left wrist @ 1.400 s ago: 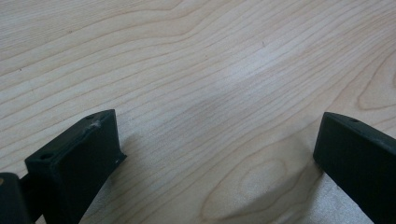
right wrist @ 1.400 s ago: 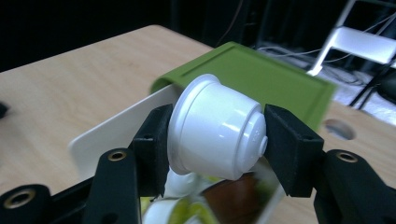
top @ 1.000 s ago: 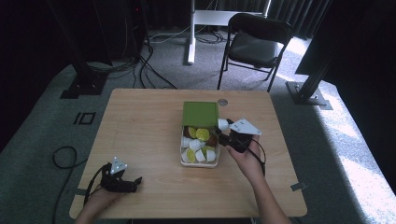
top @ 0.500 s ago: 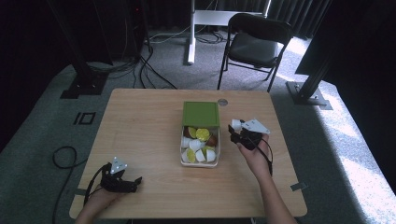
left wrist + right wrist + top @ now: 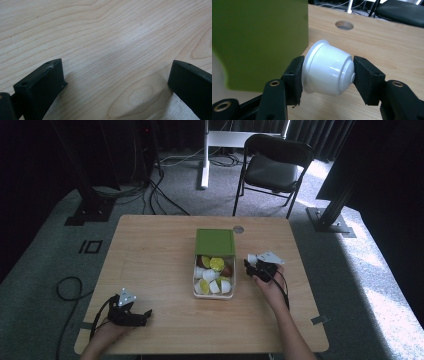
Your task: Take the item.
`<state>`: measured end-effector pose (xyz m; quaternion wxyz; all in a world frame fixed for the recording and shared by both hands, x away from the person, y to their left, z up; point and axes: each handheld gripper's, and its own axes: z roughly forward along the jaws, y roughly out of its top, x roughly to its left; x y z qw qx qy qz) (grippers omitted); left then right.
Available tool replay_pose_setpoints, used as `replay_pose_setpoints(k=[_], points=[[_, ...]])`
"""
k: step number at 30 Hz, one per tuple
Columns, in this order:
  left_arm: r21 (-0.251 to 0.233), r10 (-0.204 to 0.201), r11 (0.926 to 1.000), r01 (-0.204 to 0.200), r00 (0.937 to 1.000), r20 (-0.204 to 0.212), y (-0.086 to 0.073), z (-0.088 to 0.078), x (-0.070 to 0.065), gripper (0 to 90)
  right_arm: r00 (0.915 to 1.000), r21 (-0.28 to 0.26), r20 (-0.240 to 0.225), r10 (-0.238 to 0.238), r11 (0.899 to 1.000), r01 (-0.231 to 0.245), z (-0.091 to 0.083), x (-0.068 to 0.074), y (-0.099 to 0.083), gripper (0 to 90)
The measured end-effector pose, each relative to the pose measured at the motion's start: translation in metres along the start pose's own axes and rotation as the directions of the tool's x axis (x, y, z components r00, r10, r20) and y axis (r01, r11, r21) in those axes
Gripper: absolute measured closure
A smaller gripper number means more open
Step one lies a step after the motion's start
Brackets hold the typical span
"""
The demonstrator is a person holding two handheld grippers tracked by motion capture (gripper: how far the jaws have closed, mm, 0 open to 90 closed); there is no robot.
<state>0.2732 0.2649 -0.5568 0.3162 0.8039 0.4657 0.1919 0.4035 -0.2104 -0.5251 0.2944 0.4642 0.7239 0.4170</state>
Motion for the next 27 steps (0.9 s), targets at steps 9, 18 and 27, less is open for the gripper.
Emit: replay_pose_setpoints(k=[9,18,27], points=[[0.0,0.0,1.0,0.0,1.0,0.0,0.0,0.0,0.0,1.6,0.9998,0.026,0.007,0.018,1.0,-0.018,0.012,-0.005,-0.008,44.6],[0.0,0.0,1.0,0.0,1.0,0.0,0.0,0.0,0.0,1.6,0.9992,0.062,0.002,0.039,0.997,-0.039,0.021,-0.007,-0.017,44.6],[0.0,0.0,1.0,0.0,1.0,0.0,0.0,0.0,0.0,1.6,0.999,0.078,-0.003,0.045,0.996,-0.045,0.023,-0.009,-0.021,44.1]])
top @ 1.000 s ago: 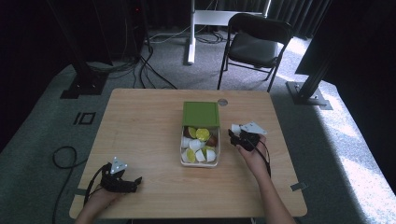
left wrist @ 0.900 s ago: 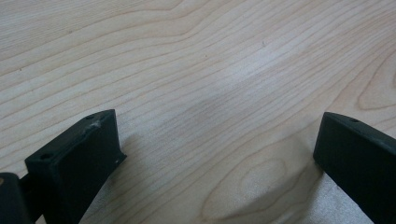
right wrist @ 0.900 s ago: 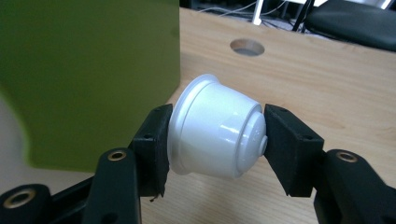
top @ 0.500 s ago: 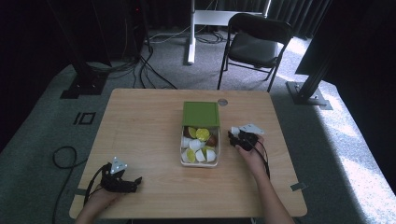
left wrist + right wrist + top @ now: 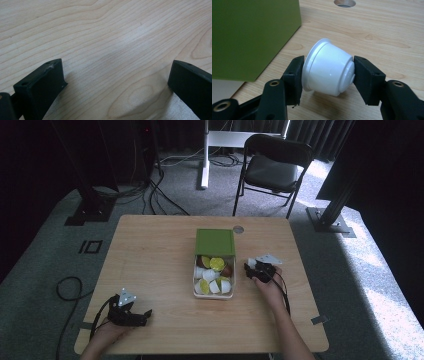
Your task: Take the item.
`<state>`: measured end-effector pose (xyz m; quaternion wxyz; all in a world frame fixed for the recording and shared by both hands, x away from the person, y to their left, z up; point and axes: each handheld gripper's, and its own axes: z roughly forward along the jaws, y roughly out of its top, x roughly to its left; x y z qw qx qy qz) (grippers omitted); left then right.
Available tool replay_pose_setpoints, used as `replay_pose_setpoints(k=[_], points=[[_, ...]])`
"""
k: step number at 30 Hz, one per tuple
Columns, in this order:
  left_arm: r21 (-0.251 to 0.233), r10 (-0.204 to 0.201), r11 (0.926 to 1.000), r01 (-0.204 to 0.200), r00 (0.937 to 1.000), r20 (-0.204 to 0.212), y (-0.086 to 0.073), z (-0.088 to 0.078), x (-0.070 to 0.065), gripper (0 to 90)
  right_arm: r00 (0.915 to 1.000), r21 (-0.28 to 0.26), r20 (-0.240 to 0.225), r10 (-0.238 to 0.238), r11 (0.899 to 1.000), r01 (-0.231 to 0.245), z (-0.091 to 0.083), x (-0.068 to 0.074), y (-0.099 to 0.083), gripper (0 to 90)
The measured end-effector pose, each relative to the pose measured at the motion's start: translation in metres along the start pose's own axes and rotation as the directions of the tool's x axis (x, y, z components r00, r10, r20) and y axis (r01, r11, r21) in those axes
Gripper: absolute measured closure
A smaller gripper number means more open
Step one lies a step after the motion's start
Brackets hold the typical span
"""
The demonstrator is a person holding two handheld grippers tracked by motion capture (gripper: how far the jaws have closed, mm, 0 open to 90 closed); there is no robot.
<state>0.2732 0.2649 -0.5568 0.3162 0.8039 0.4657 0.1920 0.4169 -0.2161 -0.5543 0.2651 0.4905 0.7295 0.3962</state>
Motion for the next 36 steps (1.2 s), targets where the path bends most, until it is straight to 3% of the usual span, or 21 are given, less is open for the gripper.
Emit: replay_pose_setpoints(k=[4,12,15,18,21,25,29,33,36], points=[[0.0,0.0,1.0,0.0,1.0,0.0,0.0,0.0,0.0,1.6,1.0,0.001,-0.009,-0.002,1.0,0.002,-0.001,-0.002,0.0,39.6],[0.0,0.0,1.0,0.0,1.0,0.0,0.0,0.0,0.0,1.6,0.9991,-0.038,-0.015,-0.04,0.999,0.039,-0.02,-0.007,0.012,36.5],[0.0,0.0,1.0,0.0,1.0,0.0,0.0,0.0,0.0,1.6,0.9987,-0.066,-0.034,-0.039,0.997,0.036,-0.031,-0.009,0.016,33.3],[0.0,0.0,1.0,0.0,1.0,0.0,0.0,0.0,0.0,1.6,0.9962,-0.055,-0.07,-0.051,0.997,0.047,-0.038,-0.012,0.015,27.6],[0.0,0.0,1.0,0.0,1.0,0.0,0.0,0.0,0.0,1.6,0.991,-0.043,-0.101,-0.089,0.995,0.085,-0.045,-0.015,0.014,20.6],[0.0,0.0,1.0,0.0,1.0,0.0,0.0,0.0,0.0,1.6,0.9835,-0.046,-0.154,-0.094,0.995,0.088,-0.054,-0.021,0.012,14.0],[0.0,0.0,1.0,0.0,1.0,0.0,0.0,0.0,0.0,1.6,0.9799,-0.058,-0.162,-0.117,0.992,0.109,-0.062,-0.026,0.007,13.4],[0.0,0.0,1.0,0.0,1.0,0.0,0.0,0.0,0.0,1.6,0.959,-0.022,-0.195,-0.205,0.978,0.205,-0.069,-0.03,-0.003,12.0],[0.0,0.0,1.0,0.0,1.0,0.0,0.0,0.0,0.0,1.6,0.9488,-0.018,-0.238,-0.207,0.978,0.209,-0.075,-0.033,-0.01,12.0]])
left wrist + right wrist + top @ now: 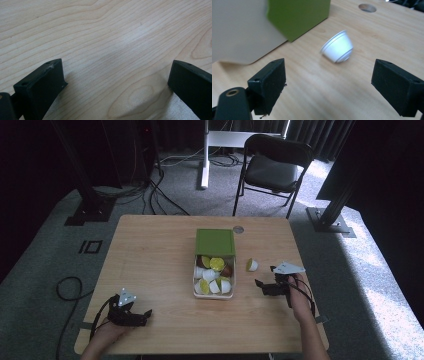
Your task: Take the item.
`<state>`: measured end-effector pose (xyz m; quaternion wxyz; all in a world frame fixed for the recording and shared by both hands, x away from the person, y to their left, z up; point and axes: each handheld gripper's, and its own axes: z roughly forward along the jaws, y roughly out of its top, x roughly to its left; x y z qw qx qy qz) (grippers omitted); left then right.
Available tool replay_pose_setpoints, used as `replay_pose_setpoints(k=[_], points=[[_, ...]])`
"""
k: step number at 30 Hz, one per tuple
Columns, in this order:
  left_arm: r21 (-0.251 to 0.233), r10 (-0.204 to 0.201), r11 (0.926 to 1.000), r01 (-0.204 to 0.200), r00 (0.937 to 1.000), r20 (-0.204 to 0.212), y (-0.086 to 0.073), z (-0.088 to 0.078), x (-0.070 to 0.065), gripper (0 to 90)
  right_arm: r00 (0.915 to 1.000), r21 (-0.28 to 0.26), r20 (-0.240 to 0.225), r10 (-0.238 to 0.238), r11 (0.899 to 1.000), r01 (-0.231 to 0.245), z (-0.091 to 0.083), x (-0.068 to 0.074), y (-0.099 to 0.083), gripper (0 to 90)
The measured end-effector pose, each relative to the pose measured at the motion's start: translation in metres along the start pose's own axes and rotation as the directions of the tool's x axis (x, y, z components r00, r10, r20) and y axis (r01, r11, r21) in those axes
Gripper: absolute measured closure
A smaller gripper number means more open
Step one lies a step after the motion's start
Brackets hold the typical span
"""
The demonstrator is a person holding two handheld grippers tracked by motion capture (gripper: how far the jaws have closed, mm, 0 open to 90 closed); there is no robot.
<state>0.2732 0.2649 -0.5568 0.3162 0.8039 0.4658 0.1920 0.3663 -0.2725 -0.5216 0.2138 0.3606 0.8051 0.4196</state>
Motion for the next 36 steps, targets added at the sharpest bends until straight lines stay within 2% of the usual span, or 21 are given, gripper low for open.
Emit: replay_pose_setpoints(k=[5,10,15,18,24,29,32,36], points=[[0.0,0.0,1.0,0.0,1.0,0.0,0.0,0.0,0.0,1.6,0.9983,-0.002,-0.058,0.005,1.0,-0.005,-0.011,0.001,-0.01,12.0],[0.0,0.0,1.0,0.0,1.0,0.0,0.0,0.0,0.0,1.6,0.9925,-0.004,-0.122,0.003,1.0,-0.004,-0.018,0.005,-0.018,12.1],[0.0,0.0,1.0,0.0,1.0,0.0,0.0,0.0,0.0,1.6,0.9771,0.013,-0.206,-0.055,0.998,0.059,-0.023,0.013,-0.028,12.1],[0.0,0.001,1.0,-0.001,1.0,-0.001,0.0,0.0,0.0,1.6,0.9665,0.011,-0.251,-0.053,0.998,0.057,-0.025,0.017,-0.034,12.1],[0.0,-0.001,1.0,0.001,1.0,0.0,0.0,0.0,0.0,1.6,0.9412,0.027,-0.323,-0.099,0.993,0.113,-0.028,0.022,-0.046,12.2],[0.0,-0.001,1.0,0.001,1.0,-0.001,0.0,0.0,0.0,1.6,0.9284,0.043,-0.354,-0.112,0.99,0.135,-0.033,0.025,-0.056,12.2],[0.0,-0.001,1.0,0.001,1.0,0.0,0.0,0.0,0.0,1.6,0.9168,0.053,-0.376,-0.136,0.984,0.168,-0.037,0.025,-0.061,12.2],[0.0,-0.001,1.0,0.001,1.0,0.0,0.0,0.0,0.0,1.6,0.9126,0.078,-0.371,-0.172,0.974,0.215,-0.042,0.024,-0.067,12.2]])
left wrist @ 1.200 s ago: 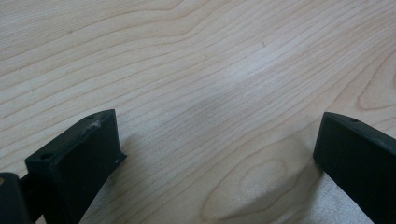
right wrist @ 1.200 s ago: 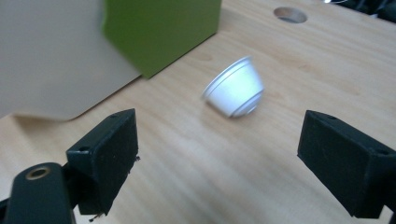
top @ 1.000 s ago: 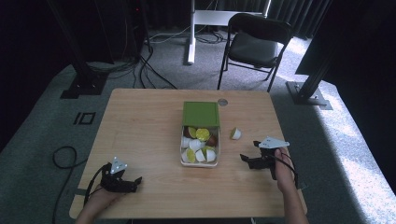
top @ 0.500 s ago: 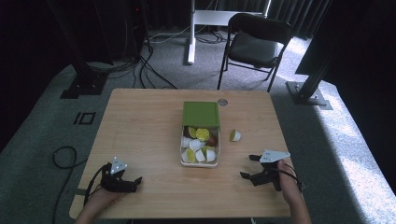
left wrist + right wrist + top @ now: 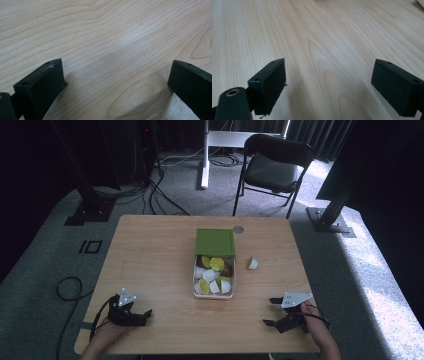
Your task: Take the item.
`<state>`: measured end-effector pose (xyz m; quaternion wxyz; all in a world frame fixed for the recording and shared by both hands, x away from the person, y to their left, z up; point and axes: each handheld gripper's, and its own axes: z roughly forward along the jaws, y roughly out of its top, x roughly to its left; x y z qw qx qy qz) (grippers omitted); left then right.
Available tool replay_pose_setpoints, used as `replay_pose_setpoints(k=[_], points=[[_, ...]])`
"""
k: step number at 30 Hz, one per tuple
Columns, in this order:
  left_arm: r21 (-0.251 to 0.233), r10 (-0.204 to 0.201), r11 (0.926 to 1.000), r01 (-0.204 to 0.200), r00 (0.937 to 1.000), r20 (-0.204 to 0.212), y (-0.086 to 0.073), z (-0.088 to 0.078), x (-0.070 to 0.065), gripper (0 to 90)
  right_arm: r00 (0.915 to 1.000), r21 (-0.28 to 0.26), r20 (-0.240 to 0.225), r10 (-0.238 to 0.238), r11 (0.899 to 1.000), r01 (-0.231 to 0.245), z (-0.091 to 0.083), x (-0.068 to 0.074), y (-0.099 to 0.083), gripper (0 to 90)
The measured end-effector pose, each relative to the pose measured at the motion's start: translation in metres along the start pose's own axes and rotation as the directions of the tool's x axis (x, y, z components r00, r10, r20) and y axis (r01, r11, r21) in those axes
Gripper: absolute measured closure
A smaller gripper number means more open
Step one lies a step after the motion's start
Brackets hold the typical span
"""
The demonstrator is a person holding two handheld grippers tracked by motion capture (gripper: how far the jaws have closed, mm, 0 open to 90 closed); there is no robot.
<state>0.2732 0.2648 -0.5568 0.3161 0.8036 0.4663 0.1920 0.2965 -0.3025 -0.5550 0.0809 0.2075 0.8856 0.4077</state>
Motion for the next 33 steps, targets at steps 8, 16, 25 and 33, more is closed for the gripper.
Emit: replay_pose_setpoints(k=[8,16,25,33], points=[[0.0,0.0,1.0,0.0,1.0,0.0,0.0,0.0,0.0,1.6,0.9983,0.033,0.017,-0.056,0.998,0.055,-0.005,0.002,-0.012,13.1],[0.0,0.0,1.0,0.0,1.0,0.0,0.0,0.0,0.0,1.6,0.9995,0.044,0.018,-0.026,0.999,0.025,-0.006,0.001,-0.014,11.9],[0.0,0.0,1.0,0.0,1.0,0.0,0.0,0.0,0.0,1.6,0.9995,0.046,0.012,-0.028,0.999,0.028,-0.006,0.002,-0.013,11.8],[0.0,0.0,1.0,0.0,1.0,0.0,0.0,0.0,0.0,1.6,0.9996,0.046,0.012,-0.028,0.999,0.027,-0.006,0.001,-0.013,11.8]])
